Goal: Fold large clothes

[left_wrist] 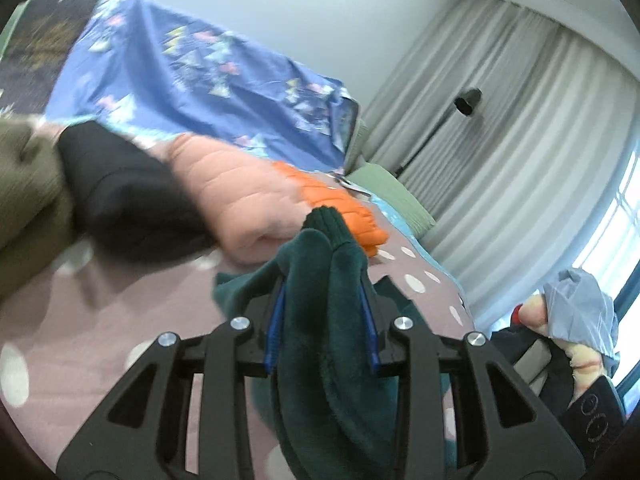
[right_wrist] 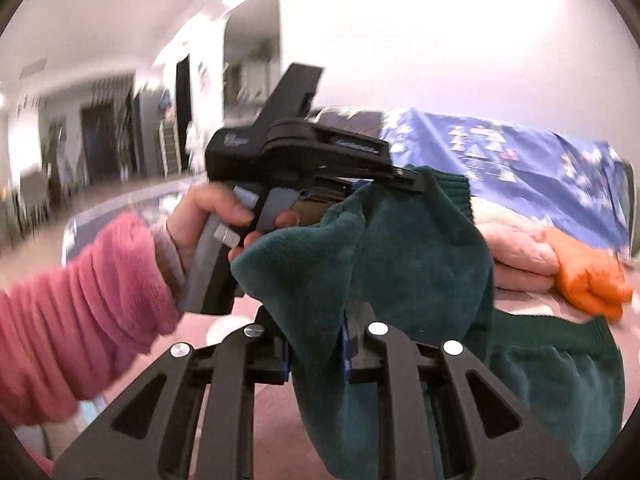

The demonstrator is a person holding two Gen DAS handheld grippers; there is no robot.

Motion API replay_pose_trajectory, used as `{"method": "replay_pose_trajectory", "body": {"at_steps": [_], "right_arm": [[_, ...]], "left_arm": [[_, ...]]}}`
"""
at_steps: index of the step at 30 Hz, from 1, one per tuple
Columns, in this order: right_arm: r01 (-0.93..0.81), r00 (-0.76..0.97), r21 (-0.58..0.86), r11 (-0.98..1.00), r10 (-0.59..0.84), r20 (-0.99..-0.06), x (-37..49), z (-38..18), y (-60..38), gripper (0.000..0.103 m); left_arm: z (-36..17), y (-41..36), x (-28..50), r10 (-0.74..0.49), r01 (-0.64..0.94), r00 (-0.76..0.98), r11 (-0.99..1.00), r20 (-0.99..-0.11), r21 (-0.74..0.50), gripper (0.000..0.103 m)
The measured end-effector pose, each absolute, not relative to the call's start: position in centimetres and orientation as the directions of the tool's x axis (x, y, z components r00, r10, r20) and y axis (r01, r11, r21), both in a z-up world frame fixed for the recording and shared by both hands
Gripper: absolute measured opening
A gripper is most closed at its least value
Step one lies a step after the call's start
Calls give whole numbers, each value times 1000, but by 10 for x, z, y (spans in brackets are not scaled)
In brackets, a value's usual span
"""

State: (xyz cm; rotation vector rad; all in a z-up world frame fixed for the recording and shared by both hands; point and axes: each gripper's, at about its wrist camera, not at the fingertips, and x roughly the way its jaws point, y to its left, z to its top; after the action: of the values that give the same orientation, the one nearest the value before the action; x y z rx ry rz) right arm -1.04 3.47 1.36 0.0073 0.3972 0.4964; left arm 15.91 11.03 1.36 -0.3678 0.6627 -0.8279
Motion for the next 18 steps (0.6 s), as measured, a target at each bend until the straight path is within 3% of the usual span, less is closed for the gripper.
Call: {"method": "replay_pose_trajectory", "body": {"at_steps": [10,11,12,15,18], "right_arm": [[-277,905,377,884,372,-208,-53,28,-133,16],[-252,913,402,881,354,-205,-59,24,-149,16],[-211,925,429,879,321,-205,-70,16,-169,16],[-84,938,516,853,242,-246,-89,-14,-222,16],[-1,913,701,713,287,-290,-96,-66,-267,16]], "left_arm": [[75,-95,145,-741,691,453,643,-496,-329,33],[75,-115,143,-744,705,442,634,-502,-319,32],[72,-143,142,-736,714,440,634,-514,-297,18],[55,-195,141,-765,747,359,579,-534,-327,20],[28,-234,142,-771,748,289,552,-567,-369,19]]}}
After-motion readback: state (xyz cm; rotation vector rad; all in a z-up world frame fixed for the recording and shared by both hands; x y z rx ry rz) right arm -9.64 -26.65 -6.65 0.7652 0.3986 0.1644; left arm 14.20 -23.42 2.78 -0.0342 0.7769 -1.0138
